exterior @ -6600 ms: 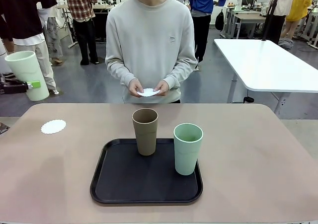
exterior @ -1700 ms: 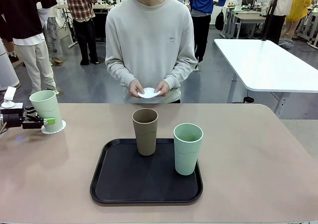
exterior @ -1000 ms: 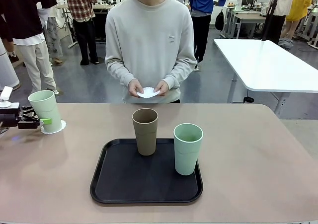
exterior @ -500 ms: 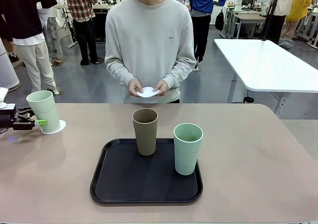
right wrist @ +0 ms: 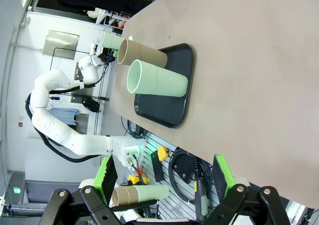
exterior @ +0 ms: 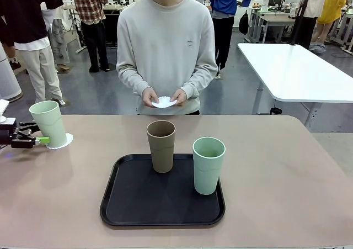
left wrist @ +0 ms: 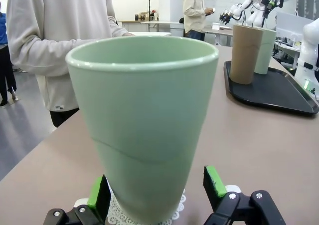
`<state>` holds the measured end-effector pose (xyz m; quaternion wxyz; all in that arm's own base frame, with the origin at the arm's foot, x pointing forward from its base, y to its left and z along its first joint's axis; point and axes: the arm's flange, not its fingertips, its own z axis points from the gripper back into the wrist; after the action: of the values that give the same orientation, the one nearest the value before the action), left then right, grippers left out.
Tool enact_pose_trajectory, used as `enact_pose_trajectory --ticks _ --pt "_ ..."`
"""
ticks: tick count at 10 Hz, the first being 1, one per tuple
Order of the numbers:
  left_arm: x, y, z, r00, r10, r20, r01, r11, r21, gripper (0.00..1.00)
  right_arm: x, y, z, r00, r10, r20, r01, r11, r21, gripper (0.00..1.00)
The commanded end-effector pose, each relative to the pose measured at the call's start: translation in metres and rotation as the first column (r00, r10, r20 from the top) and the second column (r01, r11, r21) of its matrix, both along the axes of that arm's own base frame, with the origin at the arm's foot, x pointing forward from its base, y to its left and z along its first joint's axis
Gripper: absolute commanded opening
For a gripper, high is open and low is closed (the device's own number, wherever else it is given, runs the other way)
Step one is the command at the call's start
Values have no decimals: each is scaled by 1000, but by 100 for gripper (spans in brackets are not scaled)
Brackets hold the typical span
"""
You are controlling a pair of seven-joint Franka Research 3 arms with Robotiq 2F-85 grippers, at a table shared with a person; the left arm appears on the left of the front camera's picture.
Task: Place coasters on the table and set cups on them.
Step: Pick up one Reusable plastic cup and place it on a coaster set by the human.
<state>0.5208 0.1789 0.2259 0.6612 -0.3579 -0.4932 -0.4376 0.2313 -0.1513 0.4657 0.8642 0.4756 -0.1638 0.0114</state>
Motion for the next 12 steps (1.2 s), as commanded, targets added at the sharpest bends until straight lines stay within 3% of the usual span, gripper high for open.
enact_pose_trajectory --ticks 1,7,8,9,12 --pt "-3 11 5 999 -11 -30 12 1000 11 100 0 -1 -1 1000 2 2 -2 1000 6 100" --pt "-19 48 30 996 60 -63 -58 998 31 100 0 -1 -1 1000 2 2 -2 1000 6 100" --pt "-29 47 50 991 96 -96 -95 995 14 100 0 -1 -1 1000 2 2 -2 1000 6 100" --pt "-42 40 81 969 199 -148 -190 979 70 100 0 -1 -1 1000 2 2 -2 1000 6 100" --pt "-81 36 169 946 324 -10 -315 927 201 100 0 -1 -1 1000 2 2 -2 1000 6 100"
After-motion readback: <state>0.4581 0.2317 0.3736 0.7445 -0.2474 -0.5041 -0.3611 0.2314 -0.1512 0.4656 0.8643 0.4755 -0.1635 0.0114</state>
